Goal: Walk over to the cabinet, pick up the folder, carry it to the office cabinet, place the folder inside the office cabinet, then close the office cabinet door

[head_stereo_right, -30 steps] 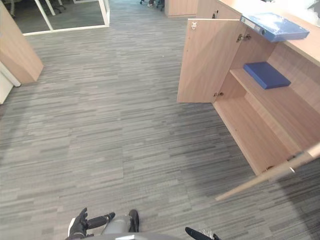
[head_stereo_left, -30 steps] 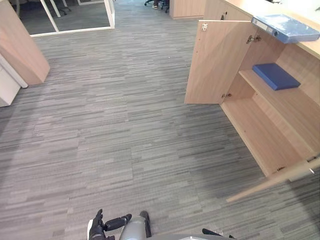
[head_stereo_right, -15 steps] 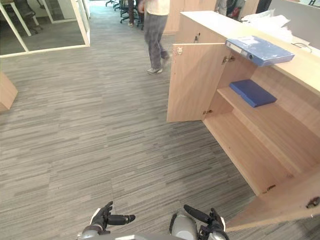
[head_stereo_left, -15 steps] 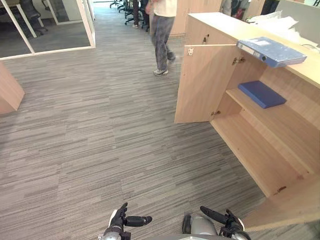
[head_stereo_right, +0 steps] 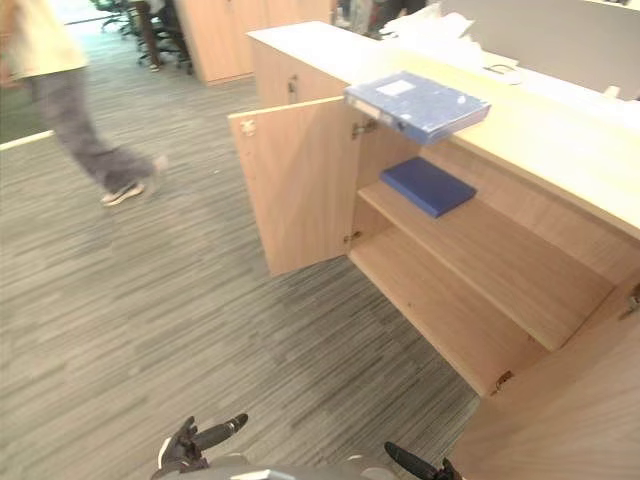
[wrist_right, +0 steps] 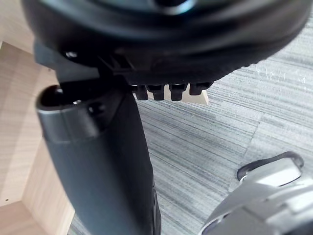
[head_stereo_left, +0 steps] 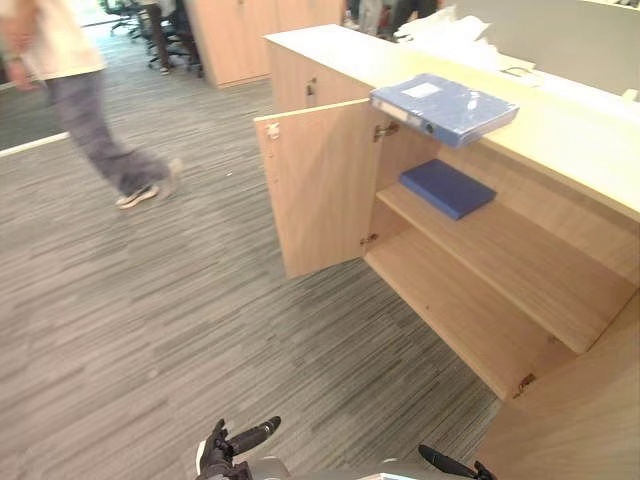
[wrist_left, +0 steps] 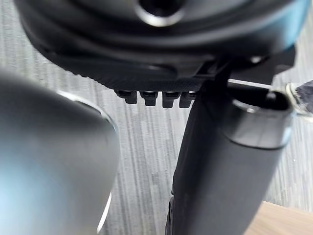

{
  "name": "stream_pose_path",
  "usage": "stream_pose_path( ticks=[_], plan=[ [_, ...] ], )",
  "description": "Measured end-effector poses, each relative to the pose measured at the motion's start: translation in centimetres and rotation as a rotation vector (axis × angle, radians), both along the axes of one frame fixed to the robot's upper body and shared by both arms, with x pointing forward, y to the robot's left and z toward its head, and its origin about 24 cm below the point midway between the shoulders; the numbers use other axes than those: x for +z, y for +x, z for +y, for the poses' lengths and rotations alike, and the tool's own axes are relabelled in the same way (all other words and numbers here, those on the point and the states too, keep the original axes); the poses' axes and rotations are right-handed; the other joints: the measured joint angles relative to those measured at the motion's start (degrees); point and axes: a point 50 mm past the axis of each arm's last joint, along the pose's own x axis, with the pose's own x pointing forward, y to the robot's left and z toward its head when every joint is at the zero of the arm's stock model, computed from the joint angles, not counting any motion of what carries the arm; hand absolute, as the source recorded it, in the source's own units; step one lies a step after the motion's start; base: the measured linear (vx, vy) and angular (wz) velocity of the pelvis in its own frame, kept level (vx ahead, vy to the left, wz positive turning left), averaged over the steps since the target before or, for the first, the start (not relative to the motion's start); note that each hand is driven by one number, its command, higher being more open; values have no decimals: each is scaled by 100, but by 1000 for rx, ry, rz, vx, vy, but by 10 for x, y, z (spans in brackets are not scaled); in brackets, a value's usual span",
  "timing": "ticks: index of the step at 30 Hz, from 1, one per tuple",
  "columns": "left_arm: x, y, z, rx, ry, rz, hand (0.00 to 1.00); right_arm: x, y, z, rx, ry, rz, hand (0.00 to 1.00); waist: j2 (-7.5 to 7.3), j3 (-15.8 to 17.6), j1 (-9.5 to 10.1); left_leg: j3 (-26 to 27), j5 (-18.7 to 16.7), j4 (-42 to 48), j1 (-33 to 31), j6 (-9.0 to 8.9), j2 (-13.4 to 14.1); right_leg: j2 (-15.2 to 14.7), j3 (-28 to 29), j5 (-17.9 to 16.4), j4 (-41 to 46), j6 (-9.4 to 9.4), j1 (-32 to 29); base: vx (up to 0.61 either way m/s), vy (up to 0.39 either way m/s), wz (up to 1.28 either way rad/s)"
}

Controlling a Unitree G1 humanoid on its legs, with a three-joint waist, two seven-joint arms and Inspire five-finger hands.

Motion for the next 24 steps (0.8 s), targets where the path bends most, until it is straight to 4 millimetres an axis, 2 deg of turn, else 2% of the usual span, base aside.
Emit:
stream_pose_path(
  ticks=[2, 3, 4, 5, 6, 7, 8, 10, 11, 12, 13, 14, 15, 16, 17, 18, 19, 20, 22, 23, 24],
  plan=[
    [2, 4, -1, 48, -7, -27, 100, 1, 10, 4, 20, 7, -19, 100, -37, 11, 135, -279, -381, -1054, -406, 39, -270, -107, 561, 46, -205, 184, 393, 525, 134, -137],
    [2, 6, -1, 56, -7, -32, 100, 1, 13, 6, 20, 14, -24, 100, -70, 24, 149, -412, -414, -1471, -443, 48, -374, -165, 676, 35, -233, 270, 485, 429, 200, -122],
    [3, 8, -3, 54, -3, -42, 100, 1, 20, 11, 26, 24, -37, 100, -130, 21, 169, -754, -397, -2461, -463, 44, -598, -299, 839, 9, -220, 473, 587, 411, 260, -123],
    [3, 11, -5, 47, -7, -47, 100, 1, 26, 15, 43, 30, -51, 100, -117, -10, 183, -1282, -253, -3363, -454, 41, -762, -388, 901, -49, -217, 673, 669, 412, 297, -124],
    [3, 10, -6, 48, -11, -44, 100, 1, 28, 18, 62, 30, -59, 100, -74, -32, 195, -1508, -85, -3702, -458, 55, -774, -407, 939, -106, -216, 774, 715, 449, 388, -127],
    [0, 6, -12, 52, -28, -24, 100, 2, 28, 19, 71, 34, -65, 100, 120, -143, 238, -1793, 548, -4082, -480, 37, -678, -403, 1021, -272, -207, 1023, 807, 476, 452, -120],
    [0, 6, -4, 50, -10, -18, 100, 1, 27, 25, 68, 52, -62, 100, -28, -249, 265, -1507, 220, -3618, -544, -97, -785, -713, 1126, -408, 22, 1187, 747, 467, 450, -109],
    [2, 9, 0, 50, 8, -27, 100, 0, 27, 33, 63, 74, -67, 100, -229, -366, 283, -1139, -77, -3461, -474, 51, -884, -999, 1138, -364, 360, 1292, 540, 396, 372, -90],
    [2, 9, 3, 47, 12, -18, 100, -1, 27, 37, 56, 87, -67, 100, -327, -410, 332, -779, -253, -3394, -289, 201, -952, -1233, 1160, -326, 791, 1324, 362, 429, 402, -100],
    [2, 10, 3, 44, 13, -17, 100, -1, 28, 37, 48, 89, -71, 100, -350, -410, 342, -626, -317, -3381, -178, 278, -987, -1319, 1171, -277, 1103, 1291, 244, 342, 326, -111],
    [1, 11, 1, 34, 8, -9, 100, 0, 30, 36, 46, 87, -80, 100, -352, -385, 349, -341, -425, -3420, 108, 428, -1072, -1487, 1162, -29, 2054, 1010, -141, 293, 322, -85],
    [1, 12, 0, 26, 5, -7, 100, 1, 32, 36, 49, 84, -84, 100, -338, -336, 353, -201, -461, -3483, 302, 486, -1107, -1572, 1150, 191, 2605, 794, -380, 250, 277, -100],
    [0, 14, -3, -7, 3, -2, 100, 1, 31, 30, 46, 70, -81, 100, -303, -289, 342, 92, -530, -3661, 711, 604, -1178, -1846, 1011, 514, 3754, 498, -930, 228, 246, -71],
    [0, 14, -4, -22, 4, 2, 100, 1, 30, 29, 40, 66, -80, 100, -293, -283, 341, 211, -545, -3737, 858, 631, -1202, -1986, 832, 498, 4055, 463, -1107, 194, 186, -73],
    [0, 16, -6, -50, 7, 3, 100, 1, 29, 25, 9, 61, -83, 100, -277, -270, 301, 341, -591, -4040, 1175, 688, -1274, -2272, 363, 470, 4393, 424, -1422, 179, 143, -49],
    [0, 15, -6, -67, 12, 11, 100, 2, 32, 22, -11, 56, -93, 100, -258, -258, 238, 381, -650, -4307, 1425, 669, -1286, -2382, -72, 431, 4425, 468, -1634, 206, 104, -42],
    [0, 15, -7, -81, 17, 16, 100, 3, 33, 22, -14, 55, -96, 100, -248, -257, 210, 394, -673, -4367, 1489, 672, -1259, -2356, -248, 391, 4380, 500, -1725, 209, 2, -26],
    [-2, 11, -7, -102, 19, 34, 100, 3, 36, 22, -9, 53, -105, 100, -249, -250, 131, 416, -688, -4519, 1682, 615, -1200, -2237, -667, 190, 3949, 702, -1848, 218, -99, -12],
    [-3, 10, -8, -102, 16, 43, 100, 3, 35, 22, -5, 54, -100, 100, -245, -250, 99, 434, -671, -4632, 1818, 526, -1165, -2131, -855, 98, 3387, 791, -1843, 208, -148, -6],
    [-3, 9, -7, -100, 17, 44, 100, 3, 34, 23, 6, 53, -97, 100, -269, -245, 93, 448, -667, -4701, 1902, 368, -1160, -2075, -1043, 66, 2656, 818, -1792, 200, -165, -3],
    [-3, 9, -9, -100, 13, 46, 100, 2, 33, 22, 15, 51, -90, 100, -247, -245, 85, 435, -668, -4724, 1931, 316, -1131, -2006, -1112, -94, 2402, 810, -1622, 289, -234, -14]
  ],
)
